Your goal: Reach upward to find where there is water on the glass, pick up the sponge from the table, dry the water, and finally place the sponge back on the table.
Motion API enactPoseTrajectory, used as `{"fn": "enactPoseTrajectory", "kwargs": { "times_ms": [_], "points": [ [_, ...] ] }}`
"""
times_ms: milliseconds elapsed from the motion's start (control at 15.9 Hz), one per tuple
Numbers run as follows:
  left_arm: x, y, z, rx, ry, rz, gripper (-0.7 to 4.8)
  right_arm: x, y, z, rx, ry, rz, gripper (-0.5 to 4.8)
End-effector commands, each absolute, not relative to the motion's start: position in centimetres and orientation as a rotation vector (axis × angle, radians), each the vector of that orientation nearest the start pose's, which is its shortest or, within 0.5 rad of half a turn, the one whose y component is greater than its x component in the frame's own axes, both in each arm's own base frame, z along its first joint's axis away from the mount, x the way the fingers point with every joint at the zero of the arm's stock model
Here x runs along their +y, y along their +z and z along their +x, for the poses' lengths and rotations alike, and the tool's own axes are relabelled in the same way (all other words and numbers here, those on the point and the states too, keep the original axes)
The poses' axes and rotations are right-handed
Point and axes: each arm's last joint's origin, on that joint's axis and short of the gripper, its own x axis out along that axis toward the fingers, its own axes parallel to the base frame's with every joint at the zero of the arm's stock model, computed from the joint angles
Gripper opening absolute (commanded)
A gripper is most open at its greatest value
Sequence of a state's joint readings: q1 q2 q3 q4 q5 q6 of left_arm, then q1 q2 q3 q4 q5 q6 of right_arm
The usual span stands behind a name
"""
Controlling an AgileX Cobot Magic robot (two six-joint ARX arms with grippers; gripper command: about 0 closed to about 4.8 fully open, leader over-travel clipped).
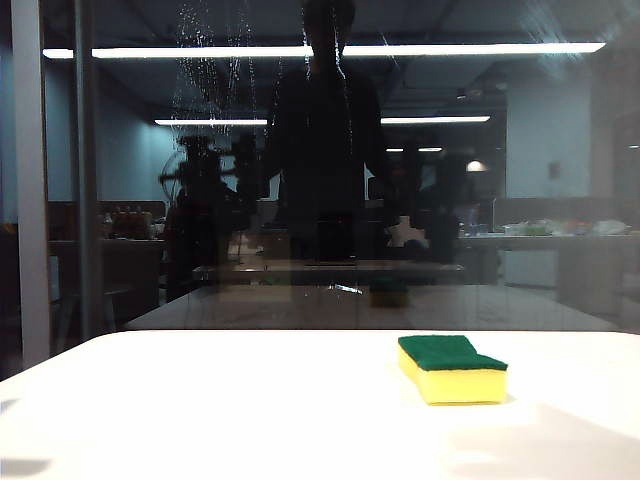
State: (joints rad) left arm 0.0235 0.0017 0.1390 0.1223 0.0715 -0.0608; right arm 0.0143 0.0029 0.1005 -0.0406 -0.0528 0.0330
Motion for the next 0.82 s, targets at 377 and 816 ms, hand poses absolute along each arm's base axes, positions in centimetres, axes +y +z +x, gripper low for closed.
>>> {"fn": "enactPoseTrajectory", "kwargs": {
  "times_ms": [377, 816],
  "points": [
    [-0.1, 32.0, 3.7, -0.405, -0.063, -0.04, -0.05, 0.1, 31.4, 3.9, -0.32, 0.047, 0.085, -0.05],
    [-0.6, 48.1, 7.3, -0.348, -0.26, -0.103, -0.06, 0.1, 47.5, 4.7, -0.331, 0.067, 0.182, -0.05]
  ]
}}
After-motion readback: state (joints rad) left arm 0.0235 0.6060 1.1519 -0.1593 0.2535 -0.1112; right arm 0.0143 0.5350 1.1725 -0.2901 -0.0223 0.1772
